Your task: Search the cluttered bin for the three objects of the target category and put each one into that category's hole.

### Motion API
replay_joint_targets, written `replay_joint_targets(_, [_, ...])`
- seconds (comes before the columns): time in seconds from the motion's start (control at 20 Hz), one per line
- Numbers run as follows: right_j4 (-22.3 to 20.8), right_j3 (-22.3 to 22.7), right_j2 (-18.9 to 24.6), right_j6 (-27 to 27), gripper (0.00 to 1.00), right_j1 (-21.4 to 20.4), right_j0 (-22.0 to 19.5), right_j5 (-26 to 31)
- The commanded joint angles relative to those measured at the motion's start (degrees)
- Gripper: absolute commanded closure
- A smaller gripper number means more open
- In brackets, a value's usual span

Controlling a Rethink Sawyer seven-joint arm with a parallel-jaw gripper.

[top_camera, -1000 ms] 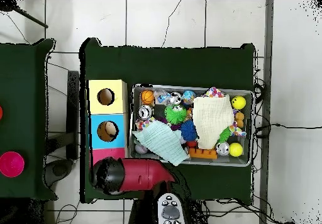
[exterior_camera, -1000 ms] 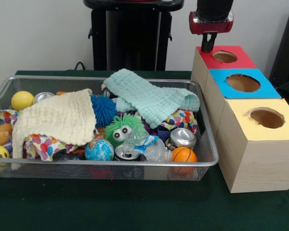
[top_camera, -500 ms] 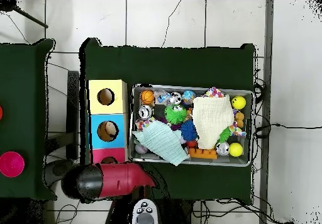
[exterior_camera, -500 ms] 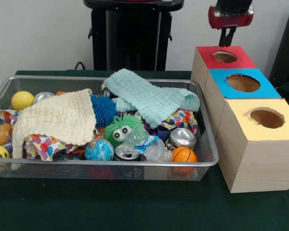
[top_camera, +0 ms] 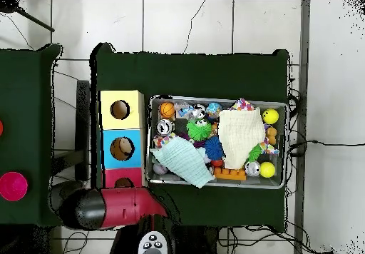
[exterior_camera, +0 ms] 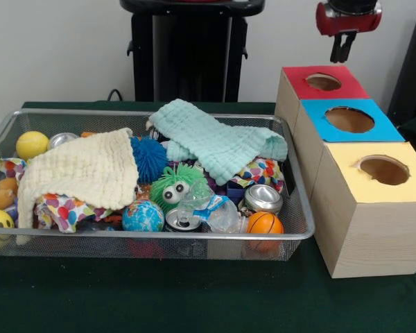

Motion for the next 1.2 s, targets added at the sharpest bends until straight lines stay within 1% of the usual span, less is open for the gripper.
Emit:
replay_joint_targets(0.05, [-0.94,-3.57,-1.17,5.78,1.0,1.87,-5.93,5.0])
replay_joint_targets(0.2, [-1.86,-6.62,-0.07,4.15,1.0,4.49,-7.62,5.61])
replay_joint_targets(0.35, [-3.38,-10.2,-0.11,3.4,1.0,5.74,-8.16,8.16])
replay_joint_targets(0.5, [-4.49,-14.01,-0.11,3.1,1.0,8.45,-8.39,9.0])
replay_joint_targets(0.6, [-4.66,-15.92,0.98,2.45,1.0,10.7,-9.11,8.33])
replay_joint_targets(0.75, [-4.99,-17.41,1.94,2.25,1.0,12.9,-9.75,5.94])
replay_joint_targets(0.9, [-5.6,-19.54,2.36,1.83,1.0,15.39,-10.15,5.32])
replay_joint_targets(0.95, [-6.4,-19.95,2.33,1.24,1.0,16.09,-10.21,4.92])
replay_joint_targets(1.1, [-6.74,-17.26,3.72,-0.03,1.0,17.84,-12.39,-0.4])
replay_joint_targets(1.2, [-7.59,-16.87,4.33,-1.35,1.0,18.92,-13.77,-1.71])
